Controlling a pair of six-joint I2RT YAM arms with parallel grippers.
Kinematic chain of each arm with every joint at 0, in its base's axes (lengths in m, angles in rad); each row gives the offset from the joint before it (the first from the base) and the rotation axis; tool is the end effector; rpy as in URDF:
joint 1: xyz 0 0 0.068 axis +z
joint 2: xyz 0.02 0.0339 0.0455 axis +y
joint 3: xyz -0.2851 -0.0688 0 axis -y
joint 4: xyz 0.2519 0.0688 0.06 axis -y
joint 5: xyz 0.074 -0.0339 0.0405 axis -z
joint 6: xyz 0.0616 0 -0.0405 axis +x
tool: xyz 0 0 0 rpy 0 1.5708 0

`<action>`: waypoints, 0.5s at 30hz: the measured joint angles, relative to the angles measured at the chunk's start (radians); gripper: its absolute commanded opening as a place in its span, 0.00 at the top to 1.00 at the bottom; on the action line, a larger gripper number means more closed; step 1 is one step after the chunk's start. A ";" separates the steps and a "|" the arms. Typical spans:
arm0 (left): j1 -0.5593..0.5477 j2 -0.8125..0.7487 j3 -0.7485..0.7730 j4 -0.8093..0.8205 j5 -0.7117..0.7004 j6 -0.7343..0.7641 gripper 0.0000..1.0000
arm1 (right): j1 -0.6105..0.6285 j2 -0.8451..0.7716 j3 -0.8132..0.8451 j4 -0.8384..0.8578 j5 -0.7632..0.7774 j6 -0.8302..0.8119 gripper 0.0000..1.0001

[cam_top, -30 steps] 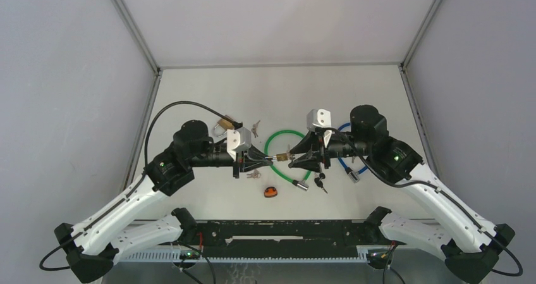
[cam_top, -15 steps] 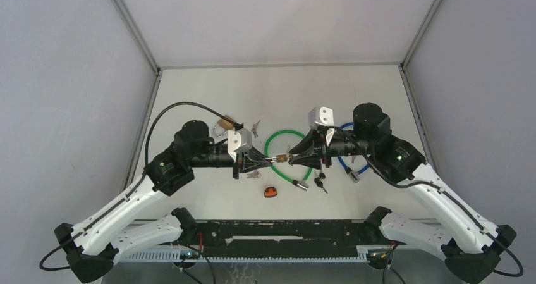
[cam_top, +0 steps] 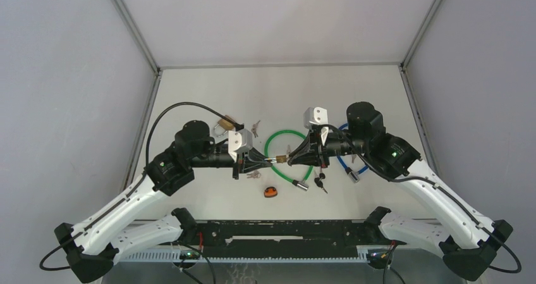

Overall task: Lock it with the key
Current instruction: Lock the lock.

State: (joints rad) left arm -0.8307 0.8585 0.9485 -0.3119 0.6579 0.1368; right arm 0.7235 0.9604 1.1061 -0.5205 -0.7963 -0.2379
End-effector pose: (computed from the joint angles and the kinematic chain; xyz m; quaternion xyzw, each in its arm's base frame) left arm 0.1063 -0.1723 0.3847 0.5224 0.5605 -0.4382 0.4700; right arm 0.1253 0.1694 0.4002 -0.5458 0.5746 0.4358 0.4267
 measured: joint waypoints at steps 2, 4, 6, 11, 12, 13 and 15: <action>0.000 0.000 0.000 -0.002 0.000 0.003 1.00 | 0.000 0.002 0.000 -0.001 -0.001 0.003 1.00; 0.000 0.000 0.000 -0.002 0.000 0.003 1.00 | 0.000 0.002 0.000 -0.001 -0.001 0.003 1.00; 0.000 0.000 0.000 -0.007 -0.001 0.012 1.00 | 0.000 0.002 0.000 -0.005 0.003 0.001 1.00; 0.015 -0.006 0.015 -0.088 -0.029 0.116 1.00 | -0.016 0.000 0.000 -0.042 0.058 -0.008 1.00; 0.027 -0.012 0.020 -0.117 -0.039 0.145 1.00 | -0.026 -0.003 0.000 -0.050 0.071 -0.009 1.00; 0.041 -0.020 0.024 -0.145 -0.050 0.171 1.00 | -0.037 -0.008 -0.003 -0.053 0.085 -0.009 1.00; 0.073 -0.037 0.030 -0.192 -0.064 0.213 1.00 | -0.070 -0.028 -0.028 -0.046 0.105 -0.006 1.00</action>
State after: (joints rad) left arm -0.7578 0.8215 0.9783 -0.5037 0.5938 0.3500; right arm 0.6537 0.9325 1.0782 -0.5663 -0.6918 -0.2443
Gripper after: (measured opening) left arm 0.022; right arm 0.030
